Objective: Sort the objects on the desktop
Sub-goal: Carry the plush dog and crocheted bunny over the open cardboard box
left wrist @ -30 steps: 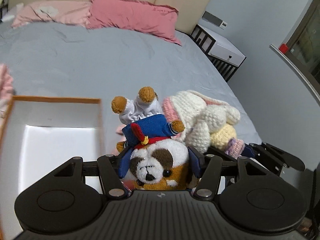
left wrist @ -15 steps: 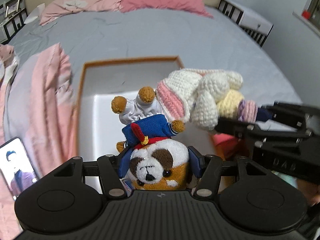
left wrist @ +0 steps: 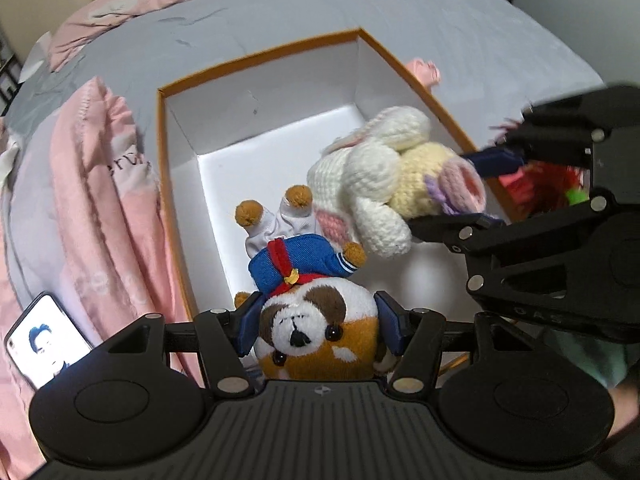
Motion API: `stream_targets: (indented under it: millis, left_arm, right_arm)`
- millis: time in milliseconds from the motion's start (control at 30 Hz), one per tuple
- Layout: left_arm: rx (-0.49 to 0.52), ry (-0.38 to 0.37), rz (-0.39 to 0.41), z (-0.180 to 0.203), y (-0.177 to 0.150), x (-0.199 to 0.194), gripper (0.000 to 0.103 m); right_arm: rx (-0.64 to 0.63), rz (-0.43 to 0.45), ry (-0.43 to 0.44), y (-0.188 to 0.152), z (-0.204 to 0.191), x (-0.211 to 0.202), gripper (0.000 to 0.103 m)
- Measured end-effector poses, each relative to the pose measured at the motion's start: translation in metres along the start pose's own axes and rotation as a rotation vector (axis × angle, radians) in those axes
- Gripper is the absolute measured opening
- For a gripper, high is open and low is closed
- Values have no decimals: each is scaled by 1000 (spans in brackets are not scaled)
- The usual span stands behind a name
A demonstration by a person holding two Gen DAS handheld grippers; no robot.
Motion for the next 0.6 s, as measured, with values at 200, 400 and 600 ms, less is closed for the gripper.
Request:
stream_targets:
  millis: [200, 400, 600]
  left_arm:
    - [1, -24, -34, -9, -10, 16, 69]
    - [15, -65, -26, -17, -17, 16, 70]
    - [46, -75, -40, -16, -18, 17, 72]
  right_arm:
    - [-172, -42, 2, -7, -11, 14, 43]
    - [-359, -57, 8, -9, -22, 28, 44]
    - [-450, -123, 72, -16, -30, 34, 47]
Point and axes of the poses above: each gripper's, at about its wrist camera, not at the fingertips, and x roughly the way its jaws point, z to its right, y to its top, the point moved 7 cm from there along x, roughly the way its jaws point, and after that the axes turned 8 degrees about x, right-handed, at the moved point
